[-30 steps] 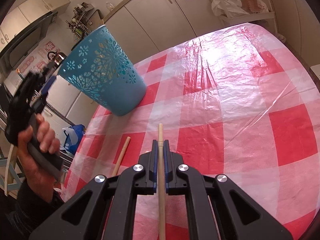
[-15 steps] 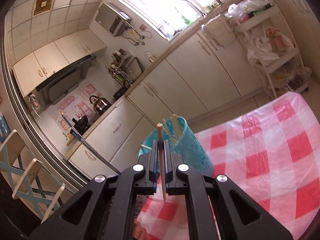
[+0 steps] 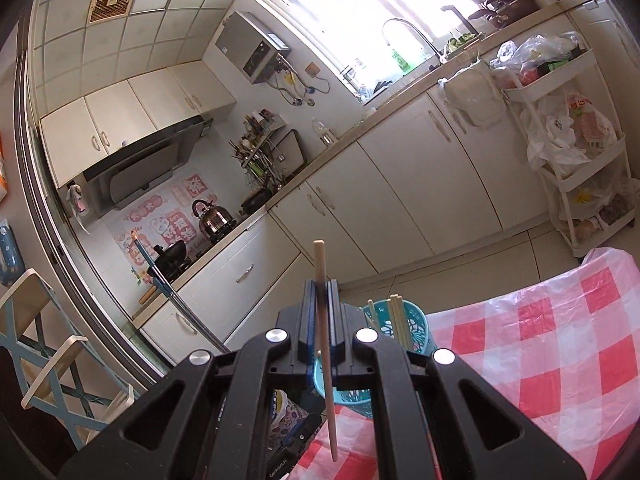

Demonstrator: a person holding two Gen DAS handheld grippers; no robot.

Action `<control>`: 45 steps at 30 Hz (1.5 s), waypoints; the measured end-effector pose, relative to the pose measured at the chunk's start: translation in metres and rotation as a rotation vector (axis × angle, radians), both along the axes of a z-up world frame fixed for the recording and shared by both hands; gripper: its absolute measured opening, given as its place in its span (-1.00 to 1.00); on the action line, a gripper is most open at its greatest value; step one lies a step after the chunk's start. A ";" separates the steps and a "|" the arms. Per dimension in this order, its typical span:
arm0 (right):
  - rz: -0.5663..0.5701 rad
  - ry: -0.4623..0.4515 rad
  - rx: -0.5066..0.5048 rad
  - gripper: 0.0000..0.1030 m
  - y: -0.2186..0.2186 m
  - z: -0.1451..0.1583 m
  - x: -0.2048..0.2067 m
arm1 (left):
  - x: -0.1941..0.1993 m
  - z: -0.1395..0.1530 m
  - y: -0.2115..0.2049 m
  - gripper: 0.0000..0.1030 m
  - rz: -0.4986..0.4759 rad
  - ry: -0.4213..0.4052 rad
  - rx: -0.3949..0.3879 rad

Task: Organize utensils
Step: 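Carry the right gripper's chopstick over the bin and open the right gripper, then lower both open grippers to the two chopsticks on the cloth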

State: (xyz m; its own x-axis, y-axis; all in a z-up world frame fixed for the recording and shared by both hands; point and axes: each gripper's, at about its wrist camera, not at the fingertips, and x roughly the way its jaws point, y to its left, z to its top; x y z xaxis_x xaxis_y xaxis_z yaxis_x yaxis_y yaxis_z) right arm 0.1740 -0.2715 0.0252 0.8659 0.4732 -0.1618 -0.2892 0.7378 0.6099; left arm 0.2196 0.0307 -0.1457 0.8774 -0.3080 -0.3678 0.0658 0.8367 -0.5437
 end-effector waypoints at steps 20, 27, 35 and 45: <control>-0.094 0.005 -0.172 -0.88 0.011 0.017 0.061 | 0.003 -0.005 0.000 0.09 -0.003 0.018 -0.018; -0.061 0.114 -0.285 -0.88 0.034 -0.027 0.089 | 0.003 -0.005 0.000 0.10 -0.001 0.022 -0.021; -0.017 0.199 -0.337 -0.63 0.049 -0.053 0.102 | 0.003 -0.007 0.000 0.14 0.005 0.027 -0.025; -0.052 0.158 -0.281 -0.57 0.027 -0.046 0.043 | 0.002 -0.008 0.000 0.18 0.015 0.034 -0.025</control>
State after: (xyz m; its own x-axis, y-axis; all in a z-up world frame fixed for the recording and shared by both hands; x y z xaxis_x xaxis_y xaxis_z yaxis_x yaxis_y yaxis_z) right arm 0.2175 -0.2447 -0.0212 0.8418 0.3465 -0.4139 -0.1646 0.8950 0.4145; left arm 0.2218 0.0304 -0.1534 0.8691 -0.3043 -0.3900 0.0343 0.8236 -0.5661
